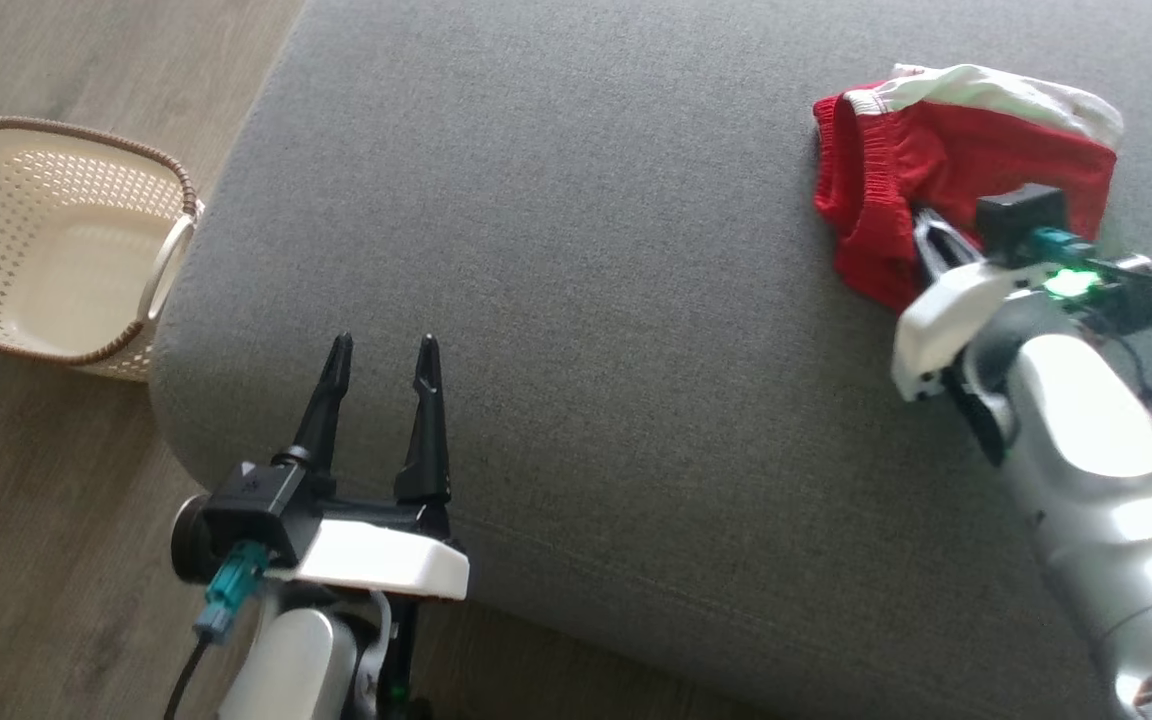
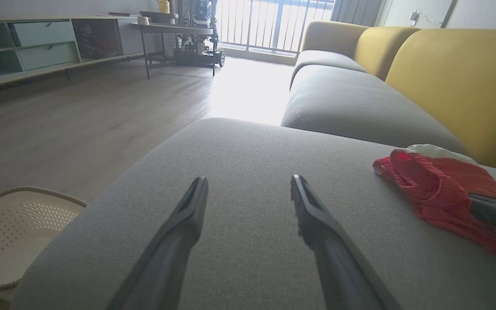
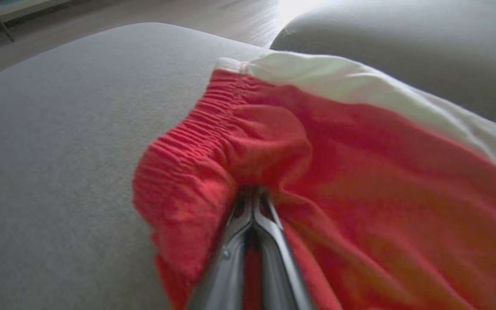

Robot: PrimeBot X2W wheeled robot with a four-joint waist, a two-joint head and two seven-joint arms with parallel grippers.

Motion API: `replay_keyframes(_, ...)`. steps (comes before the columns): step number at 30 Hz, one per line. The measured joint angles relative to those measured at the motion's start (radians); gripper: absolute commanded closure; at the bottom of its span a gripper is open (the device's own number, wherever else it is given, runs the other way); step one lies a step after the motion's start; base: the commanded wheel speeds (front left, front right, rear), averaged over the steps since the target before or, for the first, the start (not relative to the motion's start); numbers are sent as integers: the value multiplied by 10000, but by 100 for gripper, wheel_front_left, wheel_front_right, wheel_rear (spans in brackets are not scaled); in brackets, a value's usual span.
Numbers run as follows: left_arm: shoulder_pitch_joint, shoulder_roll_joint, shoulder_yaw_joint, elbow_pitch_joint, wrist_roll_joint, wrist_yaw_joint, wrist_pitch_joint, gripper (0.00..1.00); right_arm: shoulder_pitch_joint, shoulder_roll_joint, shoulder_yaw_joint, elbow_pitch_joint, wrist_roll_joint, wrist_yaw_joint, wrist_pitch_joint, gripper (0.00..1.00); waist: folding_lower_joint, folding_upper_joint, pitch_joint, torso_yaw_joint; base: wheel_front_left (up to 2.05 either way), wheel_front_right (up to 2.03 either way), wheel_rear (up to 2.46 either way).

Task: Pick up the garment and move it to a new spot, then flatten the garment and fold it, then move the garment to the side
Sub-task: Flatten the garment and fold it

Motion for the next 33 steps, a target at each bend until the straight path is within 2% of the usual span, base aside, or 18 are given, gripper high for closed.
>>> replay_keyframes(11, -58, -2, -199, 36, -100, 94, 0, 0, -424, 245, 957, 805, 619, 0, -368, 100, 0, 0, -6, 47, 0, 0, 0)
replay_keyframes(19, -49, 0, 111, 121, -65, 82, 0, 0, -570, 209, 1030, 915, 1039, 0, -719, 100, 0, 0, -464, -240, 0, 0, 0)
replay_keyframes(25, -16, -2, 662, 107, 127, -19, 0, 0, -497, -222, 522, 198, 1103, 0, -805, 100, 0, 0, -982, -771, 0, 0, 0)
replay_keyframes(33, 62, -2, 1373, 104, 364, -274, 0, 0, 1004, -499, -702, -2111, -104, 0, -826, 100, 0, 0, -1671, -1709, 0, 0, 0)
